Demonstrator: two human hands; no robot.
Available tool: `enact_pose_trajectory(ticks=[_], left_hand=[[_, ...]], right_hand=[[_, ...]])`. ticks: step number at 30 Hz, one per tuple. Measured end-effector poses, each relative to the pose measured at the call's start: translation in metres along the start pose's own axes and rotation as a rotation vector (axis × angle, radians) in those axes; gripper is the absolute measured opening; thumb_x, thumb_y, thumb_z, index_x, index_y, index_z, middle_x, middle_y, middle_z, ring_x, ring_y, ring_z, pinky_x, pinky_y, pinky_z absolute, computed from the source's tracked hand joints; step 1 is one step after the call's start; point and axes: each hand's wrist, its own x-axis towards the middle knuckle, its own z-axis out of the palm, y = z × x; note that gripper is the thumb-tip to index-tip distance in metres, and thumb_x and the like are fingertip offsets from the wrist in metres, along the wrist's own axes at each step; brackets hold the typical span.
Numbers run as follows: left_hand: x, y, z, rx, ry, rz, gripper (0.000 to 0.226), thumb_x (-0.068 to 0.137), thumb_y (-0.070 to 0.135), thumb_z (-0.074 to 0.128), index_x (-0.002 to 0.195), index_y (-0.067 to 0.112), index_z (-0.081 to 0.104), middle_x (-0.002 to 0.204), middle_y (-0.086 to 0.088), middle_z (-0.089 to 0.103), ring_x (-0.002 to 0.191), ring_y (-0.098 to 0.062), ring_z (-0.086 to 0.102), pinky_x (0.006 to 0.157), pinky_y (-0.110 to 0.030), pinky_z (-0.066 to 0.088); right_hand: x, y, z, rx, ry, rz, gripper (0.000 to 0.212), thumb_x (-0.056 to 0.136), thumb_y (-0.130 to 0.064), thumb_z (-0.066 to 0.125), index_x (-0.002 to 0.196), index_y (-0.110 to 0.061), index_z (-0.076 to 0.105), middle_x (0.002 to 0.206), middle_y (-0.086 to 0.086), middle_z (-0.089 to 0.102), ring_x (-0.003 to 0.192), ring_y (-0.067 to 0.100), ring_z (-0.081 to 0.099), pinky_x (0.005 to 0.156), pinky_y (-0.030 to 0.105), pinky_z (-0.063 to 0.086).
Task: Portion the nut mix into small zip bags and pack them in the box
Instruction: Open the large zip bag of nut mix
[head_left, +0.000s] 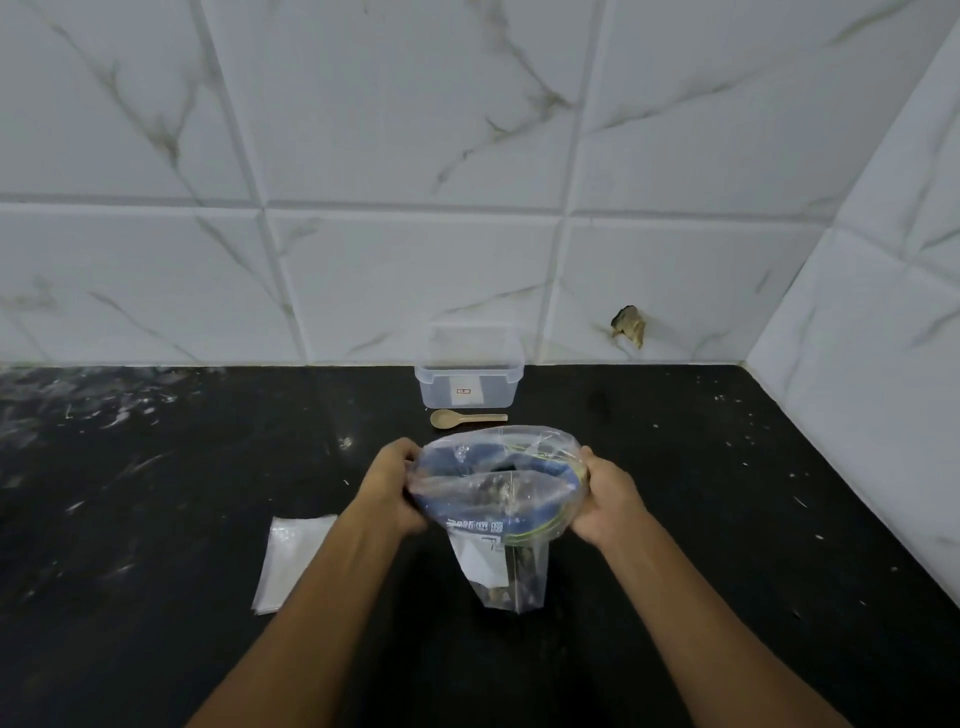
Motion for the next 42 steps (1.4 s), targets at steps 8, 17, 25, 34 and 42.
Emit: enact_pose_trajectory(ticks=[8,17,25,34,42], left_hand=[[0.009,-0.032,-0.026,0.690,0.378,0.469,0.046,0.093,0.050,0.057,0.119,0.013,0.047,0.109,-0.010,0.059,0.091,-0.020,0.061,0.078,-0.038,0.055],[-0.017,-0.057,-0.017,1.216,0.195,0.303,0.075,0.088,0.077,0.031,0.082,0.011,0.067,0.070,-0.004,0.073,0.059,-0.016,0.070,0.067,-0.032,0.060],[0.000,-0.047,0.004,0.716,0.087,0.289,0.043,0.090,0.058,0.058,0.100,0.016,0.062,0.101,-0.009,0.069,0.088,-0.023,0.069,0.069,-0.034,0.059],[0.022,0.007,-0.003,0.099,-0.018,0.076,0.017,0.092,0.003,0.043,0.094,-0.001,0.060,0.089,-0.017,0.064,0.084,-0.030,0.064,0.078,-0.046,0.054],[0.031,0.006,-0.009,0.156,-0.011,-0.059,0.018,0.083,0.010,0.043,0.083,0.002,0.059,0.071,-0.017,0.067,0.065,-0.031,0.066,0.069,-0.044,0.055]], right_hand=[[-0.010,0.007,-0.001,-1.011,0.231,-0.459,0.028,0.093,-0.017,0.052,0.120,-0.016,0.059,0.114,0.006,0.062,0.090,0.015,0.059,0.073,0.029,0.047],[-0.004,0.004,0.044,-1.915,-0.134,-0.803,0.022,0.097,-0.031,0.053,0.116,-0.024,0.062,0.111,0.002,0.063,0.105,0.020,0.060,0.086,0.035,0.047],[-0.005,0.012,0.058,-1.178,0.090,-0.739,0.036,0.101,-0.027,0.038,0.073,-0.014,0.055,0.070,0.002,0.055,0.068,0.019,0.055,0.060,0.030,0.040],[0.002,-0.014,0.025,-0.249,0.101,-0.176,0.025,0.093,-0.023,0.060,0.099,-0.001,0.069,0.097,0.017,0.069,0.089,0.031,0.066,0.090,0.042,0.053],[0.013,0.003,-0.005,-0.236,0.133,-0.141,0.026,0.098,-0.028,0.051,0.105,-0.005,0.061,0.095,0.014,0.066,0.083,0.028,0.065,0.079,0.041,0.056]])
